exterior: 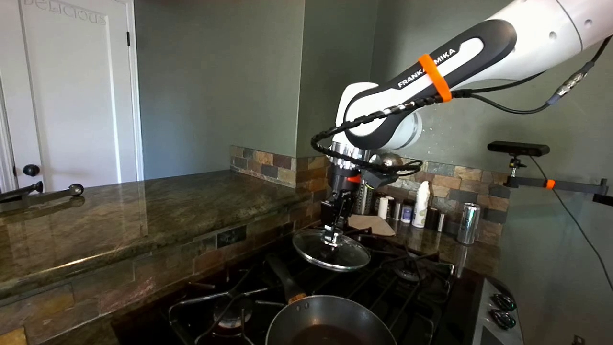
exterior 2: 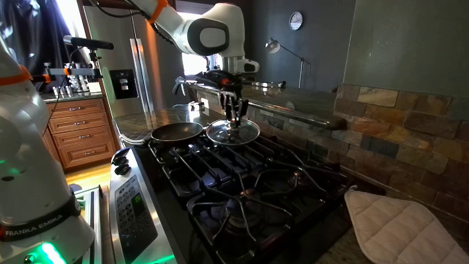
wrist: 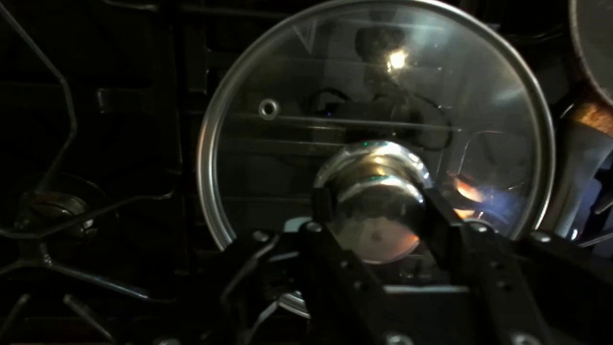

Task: Slide the pan to the bottom left stove plate and put the glass lid on the pan

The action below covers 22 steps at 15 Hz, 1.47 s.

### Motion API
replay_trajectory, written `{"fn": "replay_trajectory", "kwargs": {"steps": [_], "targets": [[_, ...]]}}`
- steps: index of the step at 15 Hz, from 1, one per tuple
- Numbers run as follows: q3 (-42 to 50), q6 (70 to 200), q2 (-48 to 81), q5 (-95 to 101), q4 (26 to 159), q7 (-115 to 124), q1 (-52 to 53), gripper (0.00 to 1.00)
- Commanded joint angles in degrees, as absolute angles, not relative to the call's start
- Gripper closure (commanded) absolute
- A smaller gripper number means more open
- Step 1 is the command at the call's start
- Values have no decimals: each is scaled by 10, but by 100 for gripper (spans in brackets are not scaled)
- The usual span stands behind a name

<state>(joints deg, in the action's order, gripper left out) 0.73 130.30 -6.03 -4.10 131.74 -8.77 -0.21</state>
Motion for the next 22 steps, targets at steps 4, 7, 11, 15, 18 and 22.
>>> {"fn": "replay_trajectory", "kwargs": {"steps": [4, 7, 11, 15, 18, 22], "targets": [[4, 1261, -152, -74, 1377, -97, 16, 77], [2, 1264, -130, -58, 1362, -91, 18, 52], [-3, 1258, -148, -58, 1372, -91, 27, 52], [-21, 1259, -163, -26, 1390, -58, 28, 77], [-43, 1261, -187, -4, 1413, -33, 37, 77], [-66, 1268, -218, -5, 1435, -23, 59, 77]]}}
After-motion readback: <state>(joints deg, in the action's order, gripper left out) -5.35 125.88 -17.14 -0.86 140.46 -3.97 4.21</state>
